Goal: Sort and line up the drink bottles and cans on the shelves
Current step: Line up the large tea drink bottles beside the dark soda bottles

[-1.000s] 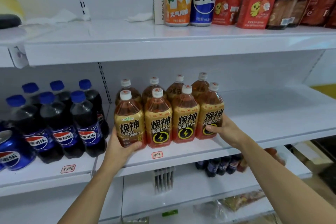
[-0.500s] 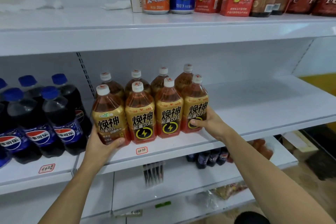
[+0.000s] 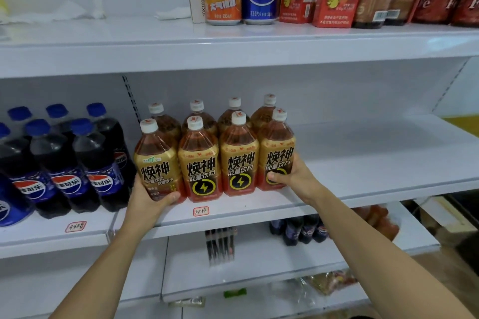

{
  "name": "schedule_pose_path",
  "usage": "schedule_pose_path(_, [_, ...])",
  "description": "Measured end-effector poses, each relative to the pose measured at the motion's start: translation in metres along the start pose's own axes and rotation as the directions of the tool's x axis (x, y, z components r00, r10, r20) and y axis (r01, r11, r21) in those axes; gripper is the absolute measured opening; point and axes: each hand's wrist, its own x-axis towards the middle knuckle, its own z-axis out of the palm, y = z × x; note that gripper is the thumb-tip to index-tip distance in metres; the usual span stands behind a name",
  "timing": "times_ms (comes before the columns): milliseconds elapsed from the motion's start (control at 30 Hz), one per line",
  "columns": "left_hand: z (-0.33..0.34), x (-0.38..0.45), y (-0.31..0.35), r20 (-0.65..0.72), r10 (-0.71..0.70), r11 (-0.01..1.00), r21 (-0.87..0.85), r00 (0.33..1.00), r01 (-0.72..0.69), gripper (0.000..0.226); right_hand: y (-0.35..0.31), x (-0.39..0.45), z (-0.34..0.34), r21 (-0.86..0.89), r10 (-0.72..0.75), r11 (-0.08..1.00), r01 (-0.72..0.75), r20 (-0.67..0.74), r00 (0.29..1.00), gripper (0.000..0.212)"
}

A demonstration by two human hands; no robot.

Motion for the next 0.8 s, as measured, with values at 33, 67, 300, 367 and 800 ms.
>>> schedule_pose_path(33, [0.0,-0.001,0.0,-0.003,-0.004,1.0,0.0,1.0,0.004,0.091,0.001,0.0,0.0,0.001,0.0,1.0,0.0,-0.005,1.0,0.078])
schedule_pose_path(67, [0.001,-0.002,0.002,-0.004,-0.006,1.0,0.002,1.0,0.006,0.091,0.001,0.0,0.0,-0.009,0.0,1.0,0.0,-0.01,1.0,0.079])
schedule_pose_path(300, [-0.001,-0.008,0.007,-0.015,0.014,1.0,0.024,1.0,-0.014,0.093,0.007,-0.016,0.015,-0.022,-0.014,1.0,0.011,-0.14,0.99,0.096])
schedule_pose_path(367, [-0.001,-0.015,0.006,-0.022,0.033,0.999,0.031,0.999,-0.032,0.093,0.016,-0.029,0.029,-0.15,-0.036,0.988,-0.024,-0.391,0.92,0.101])
schedule_pose_path(800, [-0.077,-0.088,0.009,0.071,0.103,0.931,0.345,0.992,-0.121,0.084,-0.017,-0.047,0.18,-0.536,-0.503,0.655,0.532,0.216,0.837,0.039])
